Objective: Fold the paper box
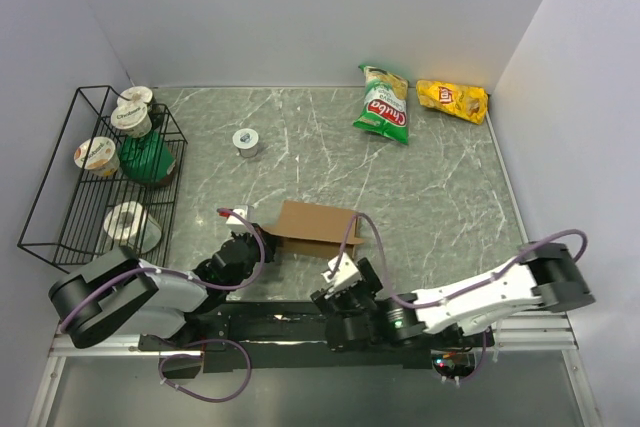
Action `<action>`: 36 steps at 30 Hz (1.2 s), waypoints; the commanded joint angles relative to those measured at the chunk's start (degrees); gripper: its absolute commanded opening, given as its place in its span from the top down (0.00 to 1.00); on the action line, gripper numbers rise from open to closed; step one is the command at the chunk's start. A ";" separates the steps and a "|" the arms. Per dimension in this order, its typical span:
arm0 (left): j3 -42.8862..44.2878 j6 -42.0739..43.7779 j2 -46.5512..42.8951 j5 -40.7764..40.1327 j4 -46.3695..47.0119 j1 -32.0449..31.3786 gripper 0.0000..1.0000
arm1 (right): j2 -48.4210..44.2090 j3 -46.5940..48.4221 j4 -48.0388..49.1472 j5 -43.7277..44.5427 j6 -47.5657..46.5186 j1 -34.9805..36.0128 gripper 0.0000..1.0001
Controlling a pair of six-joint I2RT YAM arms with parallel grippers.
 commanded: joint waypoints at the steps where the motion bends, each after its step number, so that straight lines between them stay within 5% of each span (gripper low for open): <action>1: 0.01 0.88 1.24 -0.28 -4.42 -0.34 0.99 | -12.17 -2.90 14.78 -1.70 -20.74 1.91 0.09; 3: 0.10 0.97 0.89 -0.46 -4.69 -0.25 0.99 | -19.36 -5.98 26.61 -5.30 -28.43 1.83 0.10; 7: -0.08 1.24 0.71 -0.72 -5.04 -0.34 0.99 | -24.68 -3.54 27.49 -13.97 -33.13 -4.48 0.11; 8: -0.17 1.32 0.54 -0.72 -5.04 -0.34 0.99 | -24.33 -0.40 25.13 -17.15 -31.47 -10.85 0.11; 15: 0.27 2.03 1.50 -0.46 -5.30 -0.43 0.99 | -15.03 4.73 24.49 -32.03 -21.97 -29.35 0.17; 25: -0.17 1.50 0.54 -0.37 -6.18 -0.52 0.99 | 0.10 5.53 25.28 -38.63 -13.97 -33.68 0.23; 36: -1.49 0.18 -10.44 1.03 -11.97 -0.69 0.31 | 4.76 3.41 26.51 -37.75 -10.09 -35.53 0.23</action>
